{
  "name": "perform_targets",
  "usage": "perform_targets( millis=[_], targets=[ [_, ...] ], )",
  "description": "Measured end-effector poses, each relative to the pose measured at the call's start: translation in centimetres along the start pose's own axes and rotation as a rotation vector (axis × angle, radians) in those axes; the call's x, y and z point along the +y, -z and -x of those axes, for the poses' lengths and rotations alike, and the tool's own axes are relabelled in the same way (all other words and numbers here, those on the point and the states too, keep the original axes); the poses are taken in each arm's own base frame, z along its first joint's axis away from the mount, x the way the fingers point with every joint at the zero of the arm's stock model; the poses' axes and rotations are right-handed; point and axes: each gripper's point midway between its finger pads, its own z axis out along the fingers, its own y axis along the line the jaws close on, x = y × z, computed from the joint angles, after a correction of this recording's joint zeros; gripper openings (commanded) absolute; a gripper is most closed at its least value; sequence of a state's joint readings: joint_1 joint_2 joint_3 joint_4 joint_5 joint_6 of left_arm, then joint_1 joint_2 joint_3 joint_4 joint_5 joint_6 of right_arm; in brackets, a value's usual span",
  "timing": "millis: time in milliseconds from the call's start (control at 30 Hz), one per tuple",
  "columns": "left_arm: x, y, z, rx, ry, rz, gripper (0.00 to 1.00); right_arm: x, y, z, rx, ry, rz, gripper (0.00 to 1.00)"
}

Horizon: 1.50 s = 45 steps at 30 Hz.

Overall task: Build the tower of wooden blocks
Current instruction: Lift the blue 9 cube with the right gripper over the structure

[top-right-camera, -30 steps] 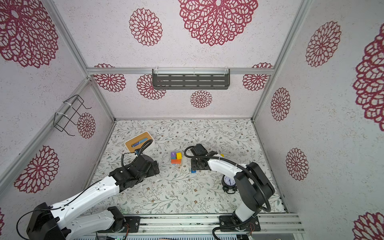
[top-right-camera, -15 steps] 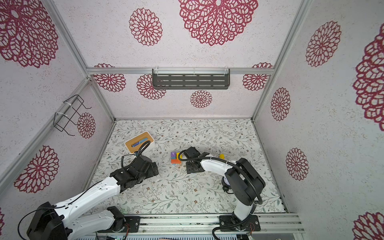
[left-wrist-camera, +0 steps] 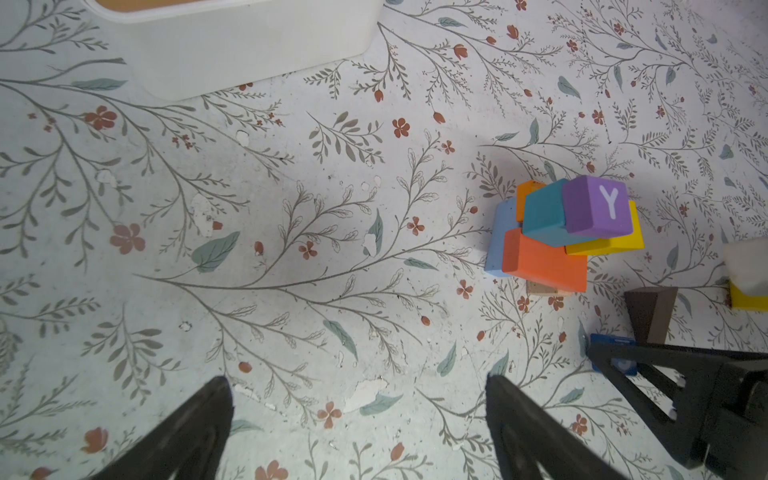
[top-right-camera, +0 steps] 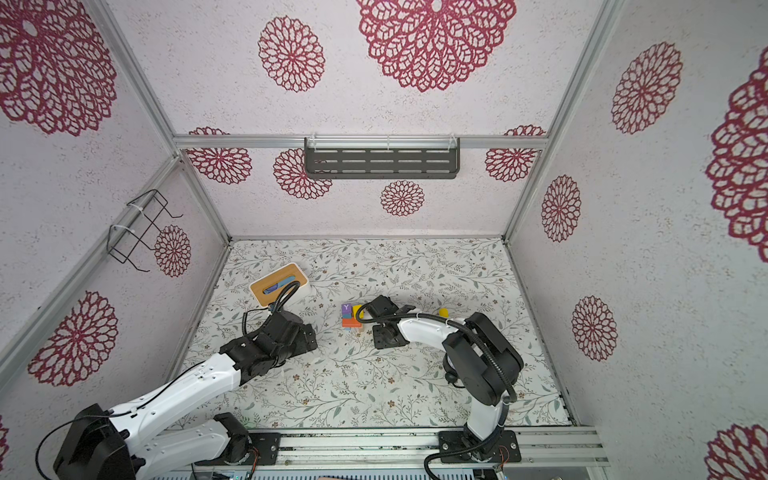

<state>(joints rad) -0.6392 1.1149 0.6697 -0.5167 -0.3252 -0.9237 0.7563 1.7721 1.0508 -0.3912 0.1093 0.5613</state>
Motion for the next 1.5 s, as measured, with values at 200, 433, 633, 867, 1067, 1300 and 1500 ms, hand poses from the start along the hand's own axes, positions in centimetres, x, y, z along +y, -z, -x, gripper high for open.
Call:
perform_targets(
  millis=[200,433,633,867,1067,1300,1500],
  targets=[
    [0.3,0.0,0.0,-0.001,0.005,0.003,0.97,0.2,0.3,0.4,-0.006,0.001,0.003,0.3],
    [0.6,-0.1,0.0,-0.001,0.011,0.01,0.97,0.9,1.4,1.8,-0.02,0.017,0.01,0.3],
    [0.8,-0.2,0.1,-0.002,0.02,0.014,0.97,2.5,3.9,5.2,-0.088,0.045,0.035,0.3],
    [1.0,-0.3,0.3,-0.001,0.025,0.017,0.97,4.5,5.9,8.3,-0.137,0.083,0.081,0.31],
    [1.3,-0.4,0.5,0.003,0.033,0.018,0.97,5.4,5.4,9.3,-0.129,0.116,0.089,0.32],
    [1.4,-0.8,0.5,0.013,0.033,0.023,0.97,5.7,5.1,9.5,-0.111,0.131,0.1,0.31],
    [1.5,-1.1,0.3,0.025,0.027,0.024,0.97,6.2,5.4,9.8,-0.113,0.131,0.122,0.31]
  ],
)
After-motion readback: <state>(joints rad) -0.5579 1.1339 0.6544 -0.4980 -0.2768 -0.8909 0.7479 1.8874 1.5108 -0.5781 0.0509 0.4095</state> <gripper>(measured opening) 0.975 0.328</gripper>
